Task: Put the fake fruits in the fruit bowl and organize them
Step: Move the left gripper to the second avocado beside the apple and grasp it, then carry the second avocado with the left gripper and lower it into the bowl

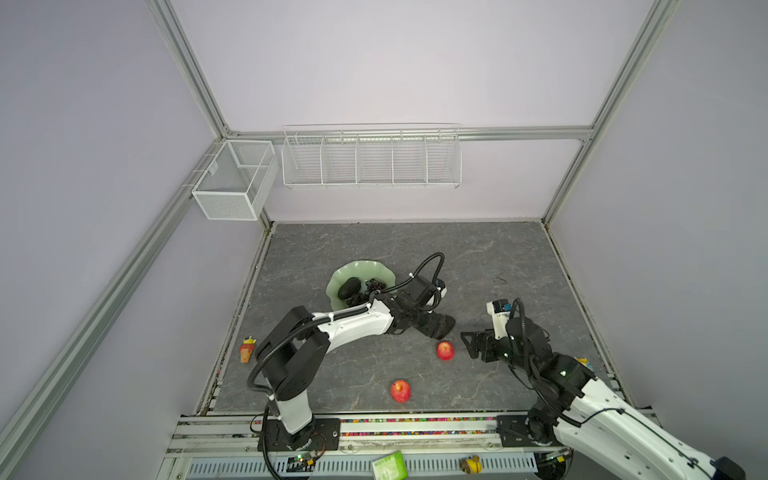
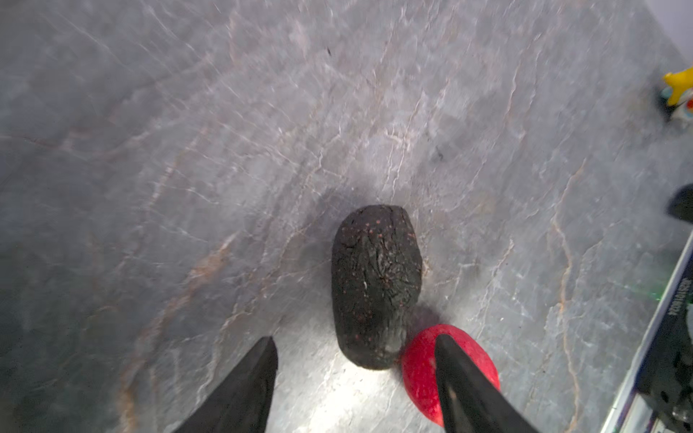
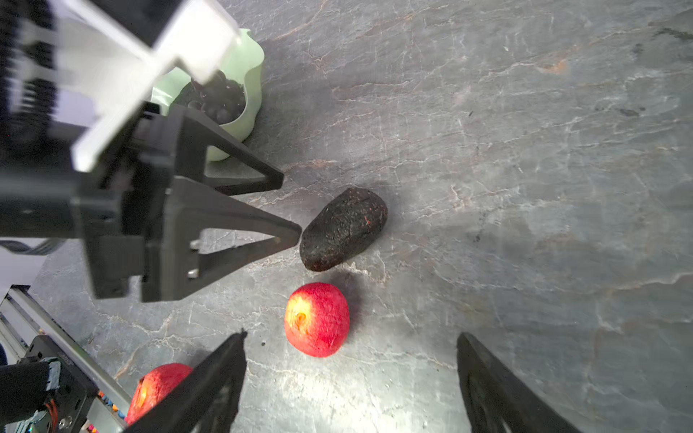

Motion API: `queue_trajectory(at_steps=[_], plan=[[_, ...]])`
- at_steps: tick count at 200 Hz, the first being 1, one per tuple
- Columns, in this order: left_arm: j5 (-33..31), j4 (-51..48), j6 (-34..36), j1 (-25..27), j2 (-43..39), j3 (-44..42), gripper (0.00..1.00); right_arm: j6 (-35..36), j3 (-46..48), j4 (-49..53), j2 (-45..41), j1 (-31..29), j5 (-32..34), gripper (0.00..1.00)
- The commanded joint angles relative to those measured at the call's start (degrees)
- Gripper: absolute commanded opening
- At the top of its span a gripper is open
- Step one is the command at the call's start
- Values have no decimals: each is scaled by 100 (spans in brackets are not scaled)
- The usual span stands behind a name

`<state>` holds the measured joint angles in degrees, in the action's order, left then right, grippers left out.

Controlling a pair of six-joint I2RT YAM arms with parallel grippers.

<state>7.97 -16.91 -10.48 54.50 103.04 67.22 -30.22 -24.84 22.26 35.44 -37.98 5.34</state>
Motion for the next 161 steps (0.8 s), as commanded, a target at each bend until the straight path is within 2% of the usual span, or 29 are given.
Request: queue_trajectory(at_steps=[1, 98, 127, 161], plan=[[-24, -66, -33, 87, 216, 510, 67, -56, 58, 545, -227, 19, 141, 89], [-239, -597, 178, 278, 1038, 1163, 66, 16, 4, -14, 350, 21, -15, 89], [-395, -791, 174, 307, 1249, 1341, 59, 16, -21, -158, 479, 19, -51, 89], [-745, -705, 59, 291, 1150, 1343, 45, 31, -45, -320, 665, 19, -43, 89]])
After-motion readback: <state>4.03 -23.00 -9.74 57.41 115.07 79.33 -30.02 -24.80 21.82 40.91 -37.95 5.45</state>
